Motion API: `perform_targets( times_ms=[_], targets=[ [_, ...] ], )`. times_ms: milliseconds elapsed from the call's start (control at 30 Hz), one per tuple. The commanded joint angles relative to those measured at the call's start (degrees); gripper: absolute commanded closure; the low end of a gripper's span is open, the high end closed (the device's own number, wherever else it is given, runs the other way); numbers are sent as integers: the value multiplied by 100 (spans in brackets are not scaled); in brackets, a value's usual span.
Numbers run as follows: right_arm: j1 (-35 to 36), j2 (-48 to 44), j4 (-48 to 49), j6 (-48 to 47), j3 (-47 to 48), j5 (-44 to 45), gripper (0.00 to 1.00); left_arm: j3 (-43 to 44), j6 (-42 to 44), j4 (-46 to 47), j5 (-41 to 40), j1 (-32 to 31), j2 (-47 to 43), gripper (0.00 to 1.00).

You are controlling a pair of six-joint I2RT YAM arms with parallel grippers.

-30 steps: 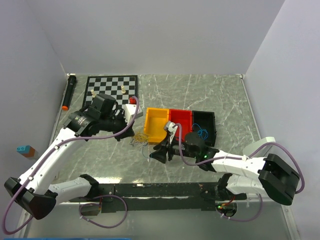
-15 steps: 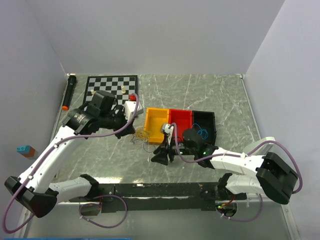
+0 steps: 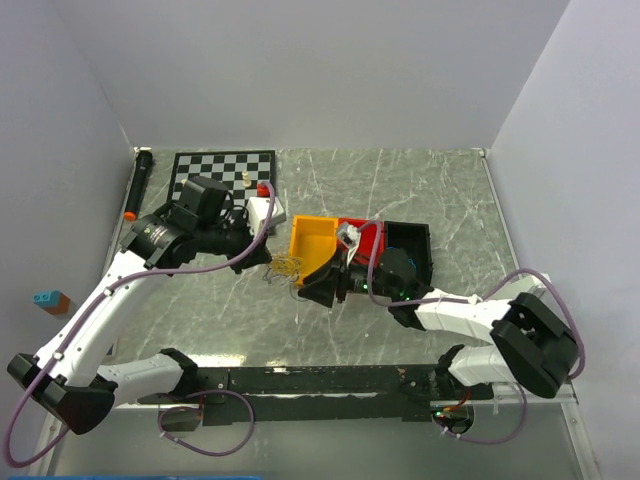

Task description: Untangle the cables

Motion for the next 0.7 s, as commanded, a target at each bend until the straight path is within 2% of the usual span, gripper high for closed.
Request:
perform_targets(
  times_ms=[0,233,333,567,667],
  targets=[
    [-181,407,1960,1192,-36,-559,42,130,-84,126,166,-5,-57,95],
    [-208,865,2225,1527,122,-823,55,156,-101,134,139,-5,-74,96],
    [-225,822,2181,1483,35,-806,57,112,-101,152,122,-5,-92,96],
    [-217,813,1926,1307,218,-779,51,147,-154,187,157,-5,-48,95],
    [-199,944,1917,1298,394,-806,42,182,-154,178,157,-5,-39,95]
  ],
)
